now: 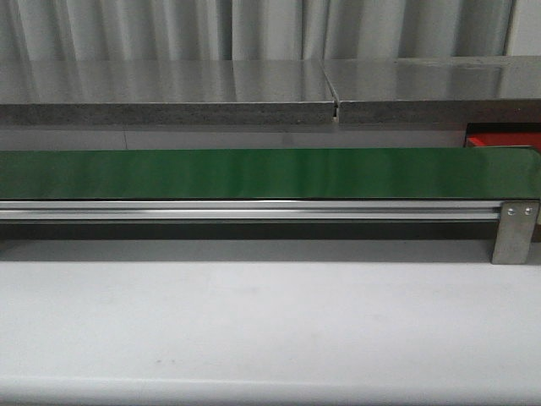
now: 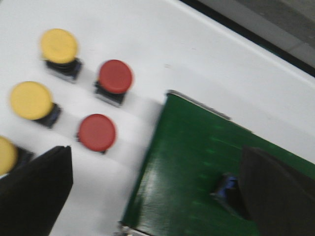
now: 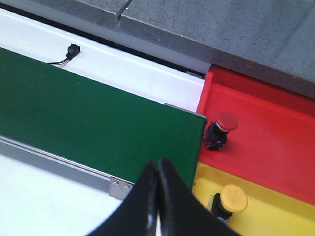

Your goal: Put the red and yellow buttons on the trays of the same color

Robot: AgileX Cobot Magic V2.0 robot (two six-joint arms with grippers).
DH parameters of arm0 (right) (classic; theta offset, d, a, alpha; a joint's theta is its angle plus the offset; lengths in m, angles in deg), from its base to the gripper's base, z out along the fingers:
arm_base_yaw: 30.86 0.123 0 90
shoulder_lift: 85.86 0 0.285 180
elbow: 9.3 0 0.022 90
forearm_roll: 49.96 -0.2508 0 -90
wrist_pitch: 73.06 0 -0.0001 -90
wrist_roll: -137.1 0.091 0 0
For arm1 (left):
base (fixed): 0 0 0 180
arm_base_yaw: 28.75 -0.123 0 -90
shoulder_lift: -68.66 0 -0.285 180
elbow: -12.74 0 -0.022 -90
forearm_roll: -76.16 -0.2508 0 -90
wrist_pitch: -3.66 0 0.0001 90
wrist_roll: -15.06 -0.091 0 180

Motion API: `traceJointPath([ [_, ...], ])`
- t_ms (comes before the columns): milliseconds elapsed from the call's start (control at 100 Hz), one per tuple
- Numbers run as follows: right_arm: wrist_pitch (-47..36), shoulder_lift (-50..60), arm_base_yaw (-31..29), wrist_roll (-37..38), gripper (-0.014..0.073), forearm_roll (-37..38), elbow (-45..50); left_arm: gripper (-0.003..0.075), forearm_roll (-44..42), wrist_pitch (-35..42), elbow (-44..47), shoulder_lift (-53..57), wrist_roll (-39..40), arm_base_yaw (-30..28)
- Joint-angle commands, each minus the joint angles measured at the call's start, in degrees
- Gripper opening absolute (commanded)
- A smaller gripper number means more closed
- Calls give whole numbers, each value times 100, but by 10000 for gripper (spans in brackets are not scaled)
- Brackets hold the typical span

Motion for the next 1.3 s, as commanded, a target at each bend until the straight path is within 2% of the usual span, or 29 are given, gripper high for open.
traceJointPath([
  [0,-309,39,-3,-47,-118,-169,-146,651,-54,155,-210,346,17,-341],
  [130,-309,39,-3,-47,-118,-169,-146,651,-94,155,-210,267,17,-754],
  [290,-309,39,-3,-47,-118,-169,-146,651,-321,167,-210,-18,6,-932],
  [690,-309,39,-3,-47,-118,-169,-146,651,-715,368,-210,-781,6,-932],
  [1290,-309,39,-3,-47,-118,-169,-146,651,-734,1039,-210,-1520,-2,-932],
])
